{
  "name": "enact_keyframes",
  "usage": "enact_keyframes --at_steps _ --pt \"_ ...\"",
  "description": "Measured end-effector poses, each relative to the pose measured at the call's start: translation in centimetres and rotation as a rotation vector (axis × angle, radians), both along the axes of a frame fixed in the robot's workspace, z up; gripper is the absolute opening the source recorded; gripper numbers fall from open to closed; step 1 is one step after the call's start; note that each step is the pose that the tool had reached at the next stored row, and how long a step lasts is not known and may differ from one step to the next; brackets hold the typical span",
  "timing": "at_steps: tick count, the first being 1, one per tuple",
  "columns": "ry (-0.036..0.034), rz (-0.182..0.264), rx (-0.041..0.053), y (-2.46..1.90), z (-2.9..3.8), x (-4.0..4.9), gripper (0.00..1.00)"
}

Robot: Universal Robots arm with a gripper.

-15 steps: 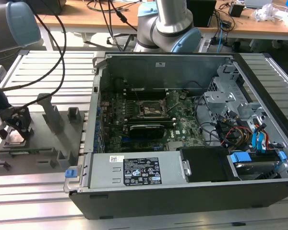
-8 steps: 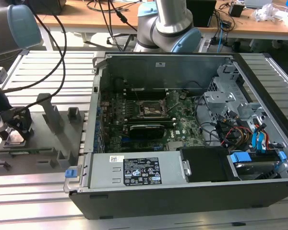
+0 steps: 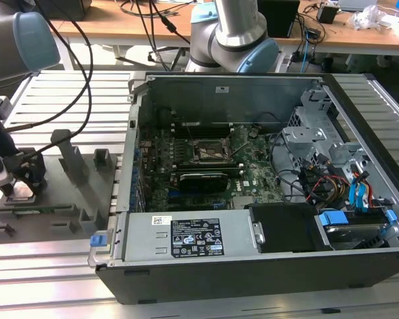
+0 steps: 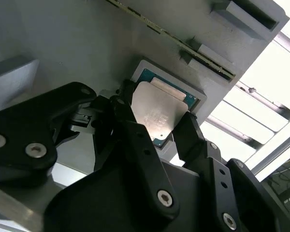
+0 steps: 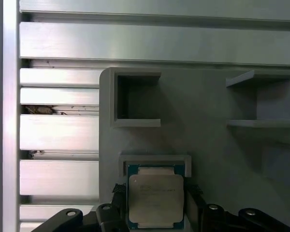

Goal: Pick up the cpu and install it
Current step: 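Pick up the cpu and move it towards the insertion slot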

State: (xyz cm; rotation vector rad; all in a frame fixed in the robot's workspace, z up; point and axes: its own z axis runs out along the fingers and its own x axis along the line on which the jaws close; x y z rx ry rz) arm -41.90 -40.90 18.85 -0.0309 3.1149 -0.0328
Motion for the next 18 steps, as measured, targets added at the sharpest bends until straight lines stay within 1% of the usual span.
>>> enact_keyframes --at_steps 7,8,18 --pt "0.0002 0.0 -0.0002 0.05 -0.02 0.0 0.6" --pt "0.0003 0.0 -0.0001 0.05 -0.03 0.0 0.55" --pt "0.0002 0.0 -0.0001 0.01 -0.04 0.0 0.55"
